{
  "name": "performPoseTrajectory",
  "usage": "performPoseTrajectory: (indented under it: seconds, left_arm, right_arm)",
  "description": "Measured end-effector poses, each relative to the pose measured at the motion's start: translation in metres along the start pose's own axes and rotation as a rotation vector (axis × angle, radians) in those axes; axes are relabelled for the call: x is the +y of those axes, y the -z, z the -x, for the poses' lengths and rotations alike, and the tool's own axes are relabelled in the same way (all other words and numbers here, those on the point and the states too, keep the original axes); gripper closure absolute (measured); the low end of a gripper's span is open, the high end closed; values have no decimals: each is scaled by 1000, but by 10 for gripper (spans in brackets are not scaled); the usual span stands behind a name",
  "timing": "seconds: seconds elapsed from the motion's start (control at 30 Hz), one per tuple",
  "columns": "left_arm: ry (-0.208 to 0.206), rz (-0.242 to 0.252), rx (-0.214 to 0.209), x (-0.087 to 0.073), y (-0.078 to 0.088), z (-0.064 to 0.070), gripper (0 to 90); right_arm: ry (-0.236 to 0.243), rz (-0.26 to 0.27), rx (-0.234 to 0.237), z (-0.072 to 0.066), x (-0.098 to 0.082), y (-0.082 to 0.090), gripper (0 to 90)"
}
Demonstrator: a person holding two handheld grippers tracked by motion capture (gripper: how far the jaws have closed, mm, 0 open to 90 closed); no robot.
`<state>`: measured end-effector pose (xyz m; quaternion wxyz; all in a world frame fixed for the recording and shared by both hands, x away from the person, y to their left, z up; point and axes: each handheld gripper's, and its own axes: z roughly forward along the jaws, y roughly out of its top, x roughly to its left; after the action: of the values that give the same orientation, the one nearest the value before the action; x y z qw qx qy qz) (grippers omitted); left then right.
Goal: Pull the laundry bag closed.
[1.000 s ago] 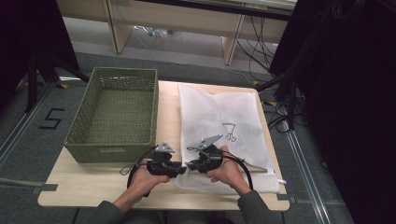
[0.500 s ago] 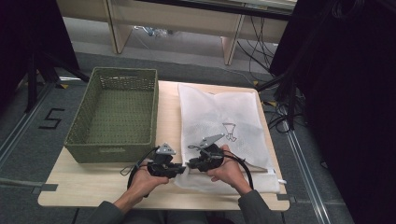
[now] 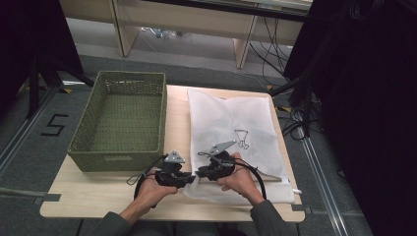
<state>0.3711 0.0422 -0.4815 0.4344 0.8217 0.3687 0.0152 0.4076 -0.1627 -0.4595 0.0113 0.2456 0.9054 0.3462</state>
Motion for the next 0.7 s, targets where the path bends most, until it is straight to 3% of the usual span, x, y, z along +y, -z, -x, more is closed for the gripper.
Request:
performPoseTrajectory:
  seconds: [0.4, 0.7]
  left_arm:
    - [3, -4, -9, 0, -1, 0, 798]
    - [24, 6, -16, 2, 0, -3, 719]
  right_arm:
    - [-6, -6, 9, -2, 1, -1, 826]
    - [-8, -2, 16, -1, 1, -1, 826]
